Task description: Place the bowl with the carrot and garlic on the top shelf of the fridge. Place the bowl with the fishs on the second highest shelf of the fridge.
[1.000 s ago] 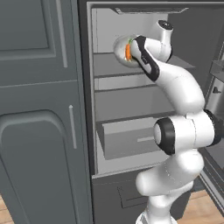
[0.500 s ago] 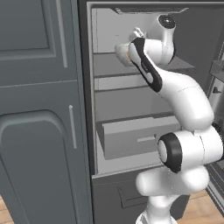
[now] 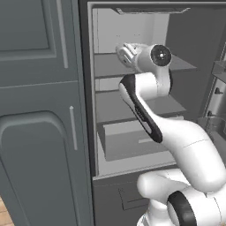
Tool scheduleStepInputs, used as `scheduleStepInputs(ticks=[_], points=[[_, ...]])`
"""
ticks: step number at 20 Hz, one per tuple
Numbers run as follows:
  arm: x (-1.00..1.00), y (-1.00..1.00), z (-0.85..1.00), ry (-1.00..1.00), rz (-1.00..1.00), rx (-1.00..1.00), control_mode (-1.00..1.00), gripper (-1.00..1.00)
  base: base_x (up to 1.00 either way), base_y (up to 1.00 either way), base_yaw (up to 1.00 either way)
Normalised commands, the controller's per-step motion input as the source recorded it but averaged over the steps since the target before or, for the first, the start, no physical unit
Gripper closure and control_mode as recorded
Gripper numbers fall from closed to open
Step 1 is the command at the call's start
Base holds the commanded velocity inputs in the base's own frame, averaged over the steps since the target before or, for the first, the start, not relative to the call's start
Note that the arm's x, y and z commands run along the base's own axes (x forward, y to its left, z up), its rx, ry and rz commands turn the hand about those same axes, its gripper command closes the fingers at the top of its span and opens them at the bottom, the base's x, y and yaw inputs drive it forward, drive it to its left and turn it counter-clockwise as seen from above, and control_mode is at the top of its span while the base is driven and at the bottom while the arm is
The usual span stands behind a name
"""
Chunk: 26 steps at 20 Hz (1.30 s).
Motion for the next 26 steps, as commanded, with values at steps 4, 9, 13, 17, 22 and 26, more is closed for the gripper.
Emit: scheduleStepInputs(ticks=[4,9,13,17,22,26], points=[[-1.00,0.09,-0.32,0.49,0.21,-0.03,-1.00,-1.00,0.00,0.00,0.00],[-1.00,0.07,-0.75,0.38,0.29,-0.19,-1.00,-1.00,0.00,0.00,0.00],[-0.53,0.00,-0.62,0.06,0.14,-0.16,-1.00,-1.00,0.00,0.00,0.00],[-0.27,0.00,0.00,0.00,0.00,0.00,-1.00,-1.00,0.00,0.00,0.00],[-0.67,0.00,-0.01,0.00,0.00,0.00,1.00,-1.00,-0.18,0.00,0.00],[0.00,0.00,0.00,0.00,0.00,0.00,1.00,-1.00,-1.00,0.24,0.02]])
